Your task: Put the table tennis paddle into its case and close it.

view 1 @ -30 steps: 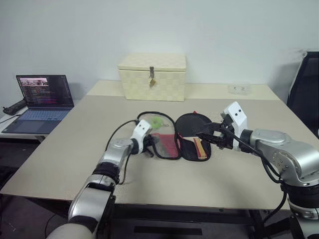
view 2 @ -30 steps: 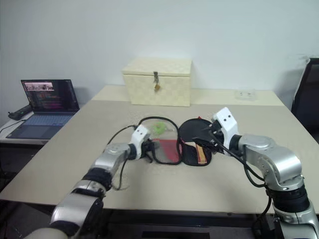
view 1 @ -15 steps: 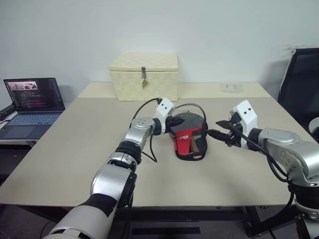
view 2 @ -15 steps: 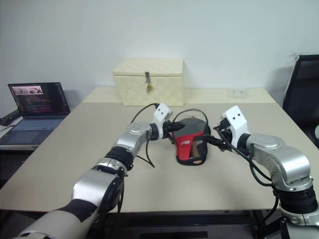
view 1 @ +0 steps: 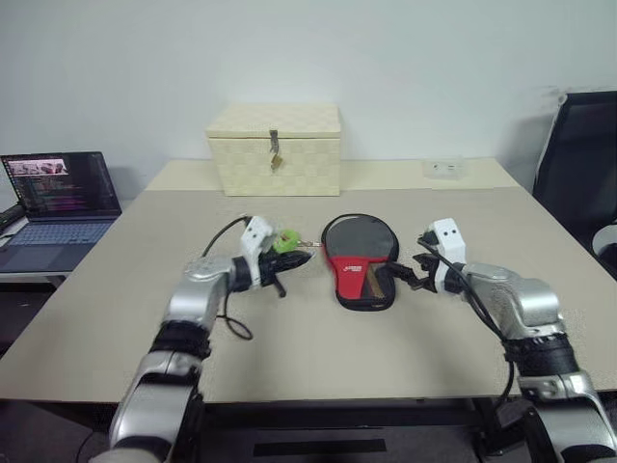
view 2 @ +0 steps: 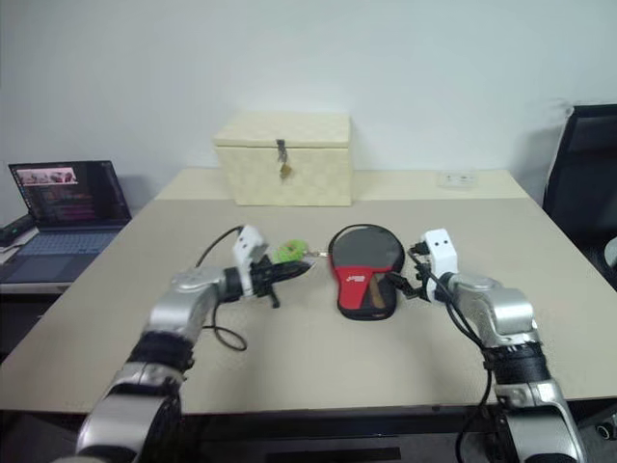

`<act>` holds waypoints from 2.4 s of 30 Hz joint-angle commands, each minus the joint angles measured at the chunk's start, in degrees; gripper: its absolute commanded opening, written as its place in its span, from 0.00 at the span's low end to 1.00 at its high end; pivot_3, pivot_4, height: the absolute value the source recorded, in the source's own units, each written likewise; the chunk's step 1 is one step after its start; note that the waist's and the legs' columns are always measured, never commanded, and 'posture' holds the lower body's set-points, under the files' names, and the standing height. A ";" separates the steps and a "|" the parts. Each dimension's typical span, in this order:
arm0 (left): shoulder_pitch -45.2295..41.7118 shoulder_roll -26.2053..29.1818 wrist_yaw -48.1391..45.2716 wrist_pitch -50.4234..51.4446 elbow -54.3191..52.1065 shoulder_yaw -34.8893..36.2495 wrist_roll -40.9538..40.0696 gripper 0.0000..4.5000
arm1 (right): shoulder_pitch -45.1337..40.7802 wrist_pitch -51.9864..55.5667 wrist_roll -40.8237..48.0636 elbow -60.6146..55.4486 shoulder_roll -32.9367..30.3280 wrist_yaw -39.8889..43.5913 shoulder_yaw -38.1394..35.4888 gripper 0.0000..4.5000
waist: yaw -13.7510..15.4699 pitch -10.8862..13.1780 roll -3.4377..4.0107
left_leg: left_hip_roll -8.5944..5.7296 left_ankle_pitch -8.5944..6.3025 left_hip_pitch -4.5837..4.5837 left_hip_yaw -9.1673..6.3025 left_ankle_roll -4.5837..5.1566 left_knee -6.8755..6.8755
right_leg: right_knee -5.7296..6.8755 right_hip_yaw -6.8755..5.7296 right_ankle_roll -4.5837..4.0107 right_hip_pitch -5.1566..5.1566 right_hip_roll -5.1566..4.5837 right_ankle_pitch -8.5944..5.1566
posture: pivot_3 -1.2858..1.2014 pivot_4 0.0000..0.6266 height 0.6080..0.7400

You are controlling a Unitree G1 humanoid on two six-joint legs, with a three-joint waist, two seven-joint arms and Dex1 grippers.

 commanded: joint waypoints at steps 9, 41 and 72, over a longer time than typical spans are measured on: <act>8.18 4.91 3.35 9.82 -19.94 3.10 -5.82 0.00 | -9.00 -12.61 -7.50 25.52 3.90 2.20 1.44 0.99 | 0.75 0.00 0.00 | -0.02 0.00 0.05 0.00 0.01 0.00 | -0.02 -0.03 0.00 0.06 -0.02 0.00 | 0.52 0.24 1.00; 18.84 13.89 -3.37 18.95 -33.19 5.20 -17.22 0.00 | -15.79 -8.23 -6.99 35.58 16.59 9.06 -1.91 0.01 | -2.63 -0.12 -0.04 | 0.34 -0.02 0.71 0.36 0.01 -0.13 | 0.35 0.32 -0.16 0.27 0.06 -0.03 | 0.52 0.24 1.00; 24.15 18.45 -6.75 23.95 -41.21 2.39 -24.09 0.00 | 19.83 42.96 0.82 -40.38 34.20 -14.22 -11.79 0.01 | -1.09 -0.11 -0.02 | 0.54 -0.05 0.49 0.13 -0.03 -0.35 | -0.04 0.03 -0.45 0.18 0.18 -0.22 | 0.52 0.24 1.00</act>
